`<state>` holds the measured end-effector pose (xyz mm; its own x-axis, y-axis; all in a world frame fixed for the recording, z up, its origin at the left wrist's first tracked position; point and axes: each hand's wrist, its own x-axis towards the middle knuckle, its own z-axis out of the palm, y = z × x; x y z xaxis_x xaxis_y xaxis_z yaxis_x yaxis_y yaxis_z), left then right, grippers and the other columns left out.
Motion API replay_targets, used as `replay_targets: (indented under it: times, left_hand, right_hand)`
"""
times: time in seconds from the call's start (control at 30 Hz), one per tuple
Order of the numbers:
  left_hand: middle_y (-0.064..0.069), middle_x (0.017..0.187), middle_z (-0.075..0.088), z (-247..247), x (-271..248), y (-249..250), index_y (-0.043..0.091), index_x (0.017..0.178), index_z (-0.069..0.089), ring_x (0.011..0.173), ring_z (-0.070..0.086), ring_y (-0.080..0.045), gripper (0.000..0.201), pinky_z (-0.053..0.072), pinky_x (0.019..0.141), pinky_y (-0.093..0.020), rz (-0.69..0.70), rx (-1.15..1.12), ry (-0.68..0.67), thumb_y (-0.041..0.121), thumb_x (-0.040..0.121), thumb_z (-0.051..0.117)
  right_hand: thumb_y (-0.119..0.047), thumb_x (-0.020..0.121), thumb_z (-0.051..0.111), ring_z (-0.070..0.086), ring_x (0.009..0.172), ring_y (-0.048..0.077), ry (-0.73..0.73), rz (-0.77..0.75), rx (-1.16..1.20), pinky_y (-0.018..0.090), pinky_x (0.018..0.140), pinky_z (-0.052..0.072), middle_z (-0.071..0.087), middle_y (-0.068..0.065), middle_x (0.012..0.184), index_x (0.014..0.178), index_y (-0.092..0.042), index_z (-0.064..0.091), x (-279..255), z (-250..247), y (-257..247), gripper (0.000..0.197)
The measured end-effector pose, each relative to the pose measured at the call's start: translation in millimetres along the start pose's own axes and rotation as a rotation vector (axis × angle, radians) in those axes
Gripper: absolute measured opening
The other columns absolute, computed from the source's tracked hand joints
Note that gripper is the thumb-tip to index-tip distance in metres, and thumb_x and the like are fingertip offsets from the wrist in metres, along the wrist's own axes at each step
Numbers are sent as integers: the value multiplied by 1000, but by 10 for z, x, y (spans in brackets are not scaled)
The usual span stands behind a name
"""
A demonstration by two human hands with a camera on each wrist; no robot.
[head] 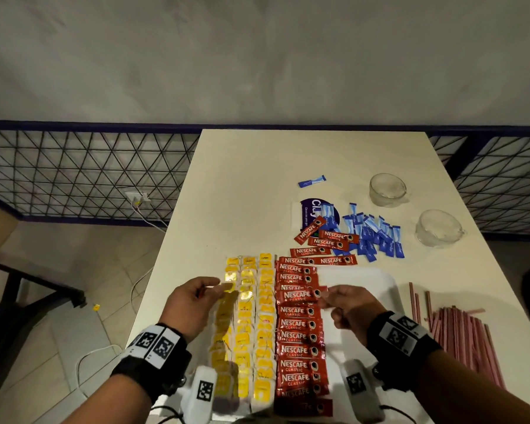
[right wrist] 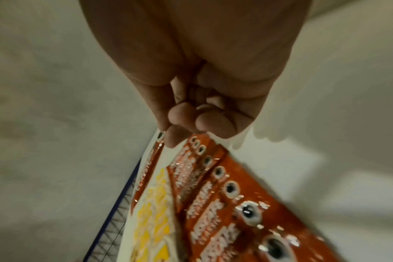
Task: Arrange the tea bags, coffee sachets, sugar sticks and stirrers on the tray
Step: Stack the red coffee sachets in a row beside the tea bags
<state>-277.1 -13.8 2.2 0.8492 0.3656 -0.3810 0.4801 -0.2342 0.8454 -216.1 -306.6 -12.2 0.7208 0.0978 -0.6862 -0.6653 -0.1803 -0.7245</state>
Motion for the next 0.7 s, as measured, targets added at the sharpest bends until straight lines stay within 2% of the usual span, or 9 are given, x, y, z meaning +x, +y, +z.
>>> replay_targets:
  times: [0.1, 0.2, 0.33, 0.4, 0.47, 0.53, 0.63, 0.7]
  left_hand:
    - [-6, 86, 74, -98, -11, -168, 20, 95, 67, 36, 41, -15, 6, 38, 41, -22, -60, 61, 25, 19, 91, 64]
    - [-9, 88, 73, -127, -19, -288, 23, 89, 68, 36, 44, -12, 7, 39, 40, -22, -73, 111, 29, 19, 92, 63]
    - [-1, 83, 73, -115, -21, -402, 24, 87, 70, 42, 49, -10, 6, 41, 44, -23, -80, 197, 14, 24, 90, 65]
    - [3, 78, 72, -100, -13, -453, 27, 81, 70, 53, 56, -13, 8, 48, 55, -26, -103, 298, 10, 30, 88, 66]
    - [1, 79, 71, -87, 13, -518, 25, 78, 67, 72, 65, -24, 13, 52, 67, -30, -131, 412, -8, 31, 89, 63]
    - [-4, 84, 70, -72, 33, -562, 25, 79, 66, 83, 67, -30, 13, 51, 71, -30, -161, 465, -22, 30, 90, 61]
    - [-6, 81, 68, -56, 38, -588, 25, 76, 63, 73, 62, -29, 16, 49, 66, -27, -172, 529, -55, 30, 91, 59]
    - [-3, 72, 62, -58, 40, -590, 25, 69, 59, 67, 57, -26, 22, 45, 64, -25, -172, 541, -60, 29, 91, 59]
  right_hand:
    - [-7, 91, 57, 42, 51, 13, 40, 108, -9, 26, 53, 41, 68, 3, 63, 95, -1, 67, 14, -62, 193, 12]
    - [-5, 88, 58, 41, 52, 13, 52, 181, 4, 26, 51, 40, 68, 5, 66, 95, -2, 69, 57, -43, 287, 12]
    - [-3, 90, 57, 39, 49, 12, 64, 222, -44, 24, 47, 38, 67, 7, 67, 94, -2, 68, 69, 20, 303, 12]
    - [-2, 89, 58, 38, 48, 13, 72, 236, -106, 24, 48, 37, 58, 4, 59, 93, -2, 68, 85, 44, 318, 11]
    - [-3, 87, 60, 39, 48, 13, 70, 226, -163, 25, 49, 37, 56, 2, 56, 89, -4, 68, 93, 60, 324, 8]
    - [-5, 83, 65, 47, 50, 12, 76, 192, -181, 25, 48, 40, 57, -2, 57, 79, -12, 67, 93, 63, 315, 9]
    - [-12, 84, 66, 52, 56, 10, 151, 122, -253, 23, 53, 44, 58, -5, 64, 71, -21, 64, 117, 78, 321, 16]
    - [-14, 86, 64, 57, 64, 14, 197, 87, -322, 30, 68, 53, 63, -3, 72, 73, -19, 66, 126, 99, 326, 14]
